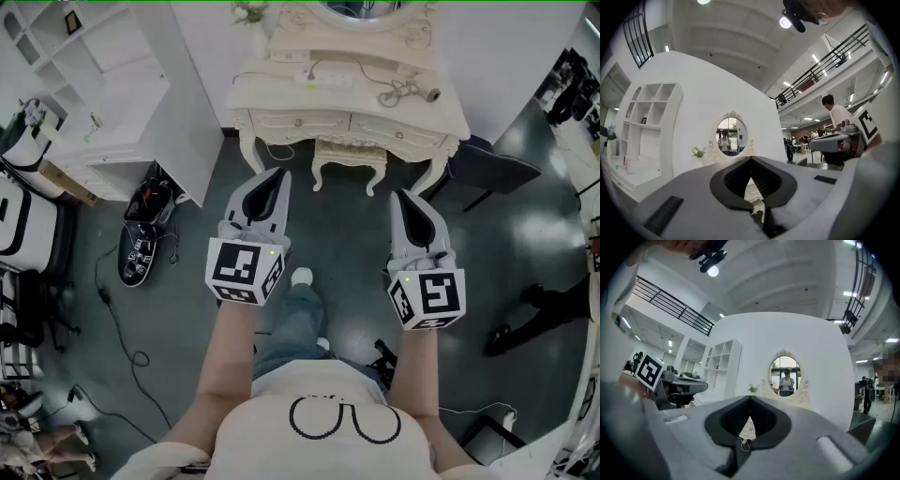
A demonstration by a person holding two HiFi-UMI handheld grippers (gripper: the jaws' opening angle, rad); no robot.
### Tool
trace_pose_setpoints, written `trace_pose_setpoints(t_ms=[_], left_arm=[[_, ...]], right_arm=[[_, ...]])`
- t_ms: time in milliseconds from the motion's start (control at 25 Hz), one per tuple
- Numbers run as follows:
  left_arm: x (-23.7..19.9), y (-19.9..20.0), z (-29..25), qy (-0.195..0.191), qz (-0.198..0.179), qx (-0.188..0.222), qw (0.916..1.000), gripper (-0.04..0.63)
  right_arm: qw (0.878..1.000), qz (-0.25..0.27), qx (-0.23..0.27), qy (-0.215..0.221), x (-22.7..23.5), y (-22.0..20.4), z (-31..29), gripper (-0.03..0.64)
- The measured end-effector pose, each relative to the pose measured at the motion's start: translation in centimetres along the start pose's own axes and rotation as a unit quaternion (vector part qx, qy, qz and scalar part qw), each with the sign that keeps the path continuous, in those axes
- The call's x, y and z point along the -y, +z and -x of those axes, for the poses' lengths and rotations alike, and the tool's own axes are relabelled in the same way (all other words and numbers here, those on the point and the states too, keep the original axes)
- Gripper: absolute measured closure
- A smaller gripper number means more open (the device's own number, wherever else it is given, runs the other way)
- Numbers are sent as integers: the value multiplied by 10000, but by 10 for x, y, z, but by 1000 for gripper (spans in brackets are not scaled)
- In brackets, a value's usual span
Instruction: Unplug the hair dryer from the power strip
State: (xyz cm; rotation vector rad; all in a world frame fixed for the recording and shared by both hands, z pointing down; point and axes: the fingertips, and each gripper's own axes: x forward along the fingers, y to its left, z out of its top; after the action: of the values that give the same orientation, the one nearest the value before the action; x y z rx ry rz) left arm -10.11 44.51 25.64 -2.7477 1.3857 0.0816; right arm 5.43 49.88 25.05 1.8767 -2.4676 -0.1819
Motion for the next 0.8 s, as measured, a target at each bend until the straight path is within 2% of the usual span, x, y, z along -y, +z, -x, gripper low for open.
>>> trace_pose_setpoints(t_ms=[360, 480, 560, 800], left_arm=[[-53, -15, -58, -4, 141, 12, 9999, 597], [-75, -14, -87, -258, 477, 265, 9982, 597], [-91, -16, -113, -444, 657, 282, 9965, 597], [-132, -34, -190, -1115, 809, -81, 9904, 597]], right_arm=[[9999, 44, -103, 105, 14, -15, -78, 620], [9998, -73, 12, 182, 19, -15, -118, 618], [9998, -115, 26, 175, 26, -16, -148, 618], [9998, -87, -84, 146, 42, -23, -236, 618]])
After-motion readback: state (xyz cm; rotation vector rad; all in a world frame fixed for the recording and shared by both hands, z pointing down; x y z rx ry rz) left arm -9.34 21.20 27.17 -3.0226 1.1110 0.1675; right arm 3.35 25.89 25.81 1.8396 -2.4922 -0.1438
